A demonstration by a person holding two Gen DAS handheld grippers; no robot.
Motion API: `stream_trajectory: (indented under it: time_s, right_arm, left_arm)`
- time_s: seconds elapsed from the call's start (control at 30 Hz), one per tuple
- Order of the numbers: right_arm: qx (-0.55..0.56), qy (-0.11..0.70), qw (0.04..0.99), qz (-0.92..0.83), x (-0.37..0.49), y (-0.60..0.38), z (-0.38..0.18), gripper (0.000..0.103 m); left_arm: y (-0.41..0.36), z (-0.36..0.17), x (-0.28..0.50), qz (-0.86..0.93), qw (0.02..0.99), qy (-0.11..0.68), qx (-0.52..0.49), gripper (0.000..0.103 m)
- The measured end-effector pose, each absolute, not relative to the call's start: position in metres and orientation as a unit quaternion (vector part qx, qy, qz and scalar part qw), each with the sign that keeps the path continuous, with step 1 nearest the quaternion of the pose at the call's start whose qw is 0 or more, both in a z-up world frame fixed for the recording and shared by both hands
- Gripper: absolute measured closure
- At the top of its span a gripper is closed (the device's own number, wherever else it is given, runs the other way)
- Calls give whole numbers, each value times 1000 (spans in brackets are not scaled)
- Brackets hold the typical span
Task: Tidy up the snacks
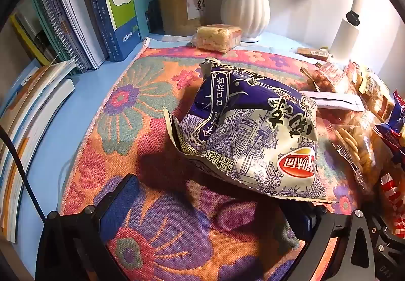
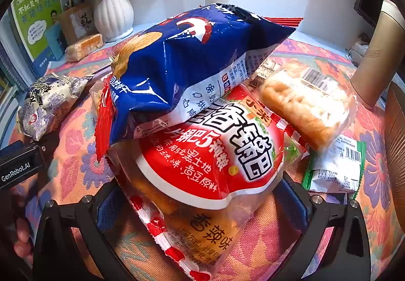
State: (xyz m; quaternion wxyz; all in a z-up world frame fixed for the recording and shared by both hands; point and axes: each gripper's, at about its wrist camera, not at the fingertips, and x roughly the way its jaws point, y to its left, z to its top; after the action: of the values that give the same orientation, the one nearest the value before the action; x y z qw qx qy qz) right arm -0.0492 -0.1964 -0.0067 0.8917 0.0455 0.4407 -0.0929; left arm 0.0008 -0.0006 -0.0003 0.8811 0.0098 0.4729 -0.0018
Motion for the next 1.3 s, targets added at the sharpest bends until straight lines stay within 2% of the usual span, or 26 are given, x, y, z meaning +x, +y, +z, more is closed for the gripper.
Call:
stream_trajectory:
  time_s: [0.33, 0.47, 0.6, 0.8, 0.9, 1.03, 1.17, 1.3]
  right_arm:
    - [51, 442, 890, -96, -49, -197, -5, 0]
    - [70, 512, 850, -100, -47, -200, -3, 0]
    - [62, 526, 844, -85, -52, -201, -2, 0]
    - [66, 599, 794, -84, -61, -203, 1, 0]
    - [40, 575, 812, -96, -94, -192, 22, 0]
    - [5, 515, 852, -97, -118, -177, 77, 0]
    - [43, 498, 861, -92, -122, -180, 115, 0]
    - [51, 485, 868, -94, -101, -170, 130, 0]
  left_arm:
    - [-5, 1, 5, -14, 871, 491, 19, 0]
    - [2, 2, 8, -63, 846, 528, 35, 0]
    - [4, 4, -8, -108, 822, 554, 73, 0]
    - [21, 24, -39, -114, 828, 545, 74, 1]
    - [31, 52, -50, -104, 850, 507, 97, 1]
    - [32, 84, -56, -87, 869, 471, 123, 1]
    - [29, 113, -44, -69, 880, 456, 116, 1]
    - [19, 135, -41, -75, 892, 431, 111, 1]
